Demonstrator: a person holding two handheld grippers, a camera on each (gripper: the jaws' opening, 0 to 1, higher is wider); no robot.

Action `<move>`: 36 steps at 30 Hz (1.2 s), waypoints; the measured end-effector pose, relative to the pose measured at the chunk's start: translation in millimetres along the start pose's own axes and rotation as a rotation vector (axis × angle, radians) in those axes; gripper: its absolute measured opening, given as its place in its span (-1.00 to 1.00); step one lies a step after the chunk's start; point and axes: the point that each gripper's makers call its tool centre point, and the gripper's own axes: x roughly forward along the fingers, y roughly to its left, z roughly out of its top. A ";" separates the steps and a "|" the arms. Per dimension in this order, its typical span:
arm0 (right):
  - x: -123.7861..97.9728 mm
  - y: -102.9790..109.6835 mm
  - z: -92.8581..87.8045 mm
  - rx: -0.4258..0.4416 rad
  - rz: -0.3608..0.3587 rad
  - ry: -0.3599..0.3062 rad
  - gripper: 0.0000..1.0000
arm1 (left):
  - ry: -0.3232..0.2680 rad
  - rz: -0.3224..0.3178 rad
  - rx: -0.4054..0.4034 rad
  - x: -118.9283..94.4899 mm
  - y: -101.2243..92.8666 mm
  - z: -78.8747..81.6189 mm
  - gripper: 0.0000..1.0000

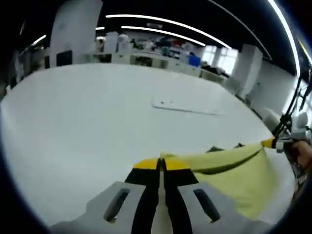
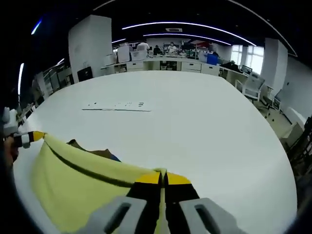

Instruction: Fold the garment on the visible template until the final outline fits inside the template.

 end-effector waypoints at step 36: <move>-3.9 17.4 -13.5 -0.166 0.179 -0.022 -0.40 | -0.007 -0.184 0.280 -2.4 -6.5 -14.6 -0.26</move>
